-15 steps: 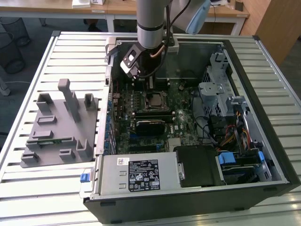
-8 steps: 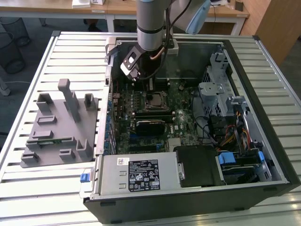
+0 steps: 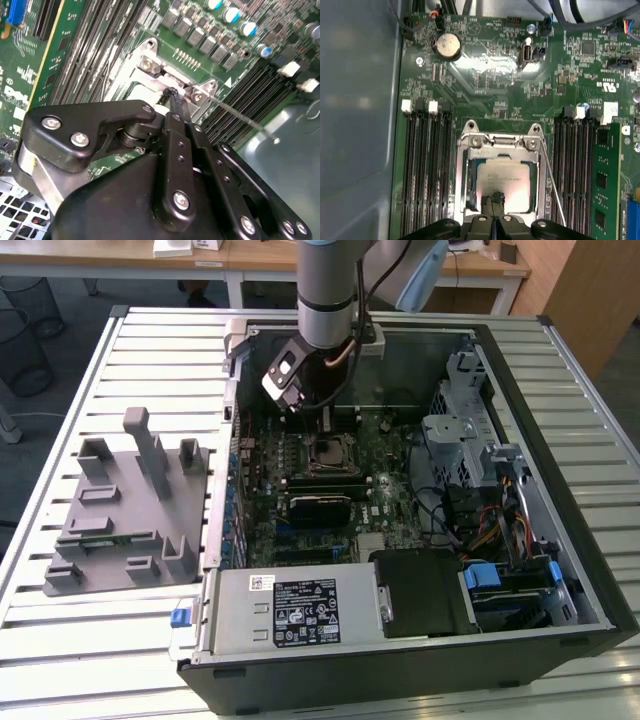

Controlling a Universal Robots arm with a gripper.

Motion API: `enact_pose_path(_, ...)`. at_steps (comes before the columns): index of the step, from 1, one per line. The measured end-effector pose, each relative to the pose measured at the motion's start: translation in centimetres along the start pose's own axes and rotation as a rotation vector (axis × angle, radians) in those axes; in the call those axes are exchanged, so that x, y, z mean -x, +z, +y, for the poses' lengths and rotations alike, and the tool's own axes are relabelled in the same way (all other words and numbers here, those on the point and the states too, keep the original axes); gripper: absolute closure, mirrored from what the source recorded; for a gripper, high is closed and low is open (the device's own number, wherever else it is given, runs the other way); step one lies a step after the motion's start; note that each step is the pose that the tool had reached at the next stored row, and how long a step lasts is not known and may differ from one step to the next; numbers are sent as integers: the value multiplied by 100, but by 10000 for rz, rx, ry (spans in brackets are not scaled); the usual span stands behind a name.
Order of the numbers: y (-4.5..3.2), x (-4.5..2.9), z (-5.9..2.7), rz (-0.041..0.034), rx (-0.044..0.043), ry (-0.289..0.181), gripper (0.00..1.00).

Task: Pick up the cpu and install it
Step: 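Close the cpu cover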

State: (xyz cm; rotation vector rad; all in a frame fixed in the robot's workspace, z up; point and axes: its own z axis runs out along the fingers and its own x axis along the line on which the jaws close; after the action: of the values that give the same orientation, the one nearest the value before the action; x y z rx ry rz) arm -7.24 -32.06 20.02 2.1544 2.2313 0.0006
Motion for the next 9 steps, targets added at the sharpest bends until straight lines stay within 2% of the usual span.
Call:
enact_pose_path(3, 1, 2, 34, -1, -1, -1, 89)
enact_pose_path(9, -1, 1, 40, -2, -2, 0, 89)
